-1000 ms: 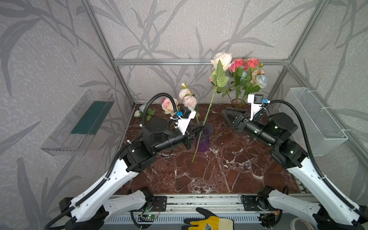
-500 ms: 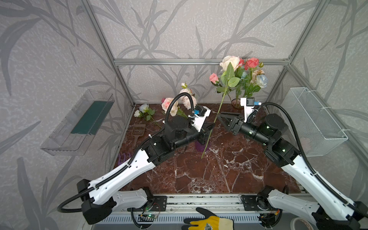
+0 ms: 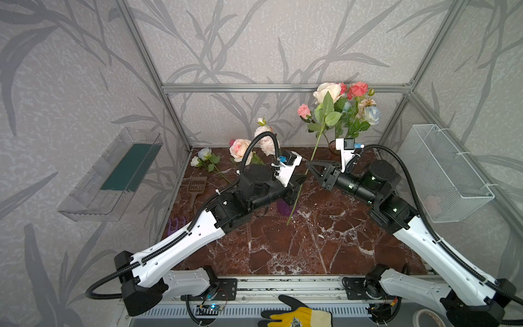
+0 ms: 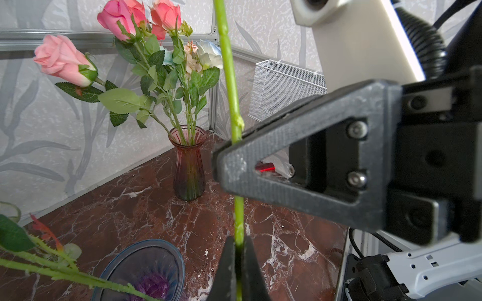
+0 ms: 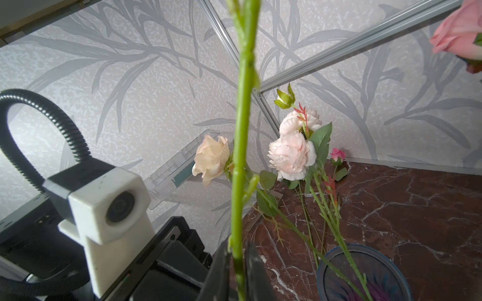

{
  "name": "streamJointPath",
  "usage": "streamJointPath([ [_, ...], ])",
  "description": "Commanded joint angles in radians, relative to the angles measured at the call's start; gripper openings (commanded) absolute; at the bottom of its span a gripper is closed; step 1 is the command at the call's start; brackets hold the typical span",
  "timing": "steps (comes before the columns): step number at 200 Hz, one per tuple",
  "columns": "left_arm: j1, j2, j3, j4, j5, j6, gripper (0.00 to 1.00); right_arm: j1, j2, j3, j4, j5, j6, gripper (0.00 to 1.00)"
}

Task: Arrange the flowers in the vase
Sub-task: 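Open left gripper and withdraw while right gripper carries rose over vase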

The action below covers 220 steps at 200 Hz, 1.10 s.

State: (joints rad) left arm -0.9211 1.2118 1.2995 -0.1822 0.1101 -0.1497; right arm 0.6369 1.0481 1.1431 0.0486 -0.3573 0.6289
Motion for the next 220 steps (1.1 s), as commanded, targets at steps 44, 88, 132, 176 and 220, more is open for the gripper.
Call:
streamJointPath([
  [44,-0.002,-0.015,-0.002,0.029,-0.015,0.025,0.0,0.003,-0.003,-0.003,0.031,0.004,-0.009,0.01],
  [88,-0.002,-0.044,-0.02,0.004,-0.05,0.04,0.54,0.003,-0.008,0.015,0.002,0.046,-0.058,0.01],
  [132,-0.002,-0.225,-0.141,-0.012,-0.223,0.067,0.62,0.004,0.012,0.09,-0.044,0.185,-0.208,0.01],
  [176,0.001,-0.418,-0.31,0.009,-0.452,0.043,0.65,0.004,0.125,0.233,-0.028,0.33,-0.364,0.01],
  [220,0.002,-0.507,-0.375,-0.066,-0.508,-0.007,0.65,-0.019,0.272,0.356,-0.023,0.347,-0.376,0.01],
])
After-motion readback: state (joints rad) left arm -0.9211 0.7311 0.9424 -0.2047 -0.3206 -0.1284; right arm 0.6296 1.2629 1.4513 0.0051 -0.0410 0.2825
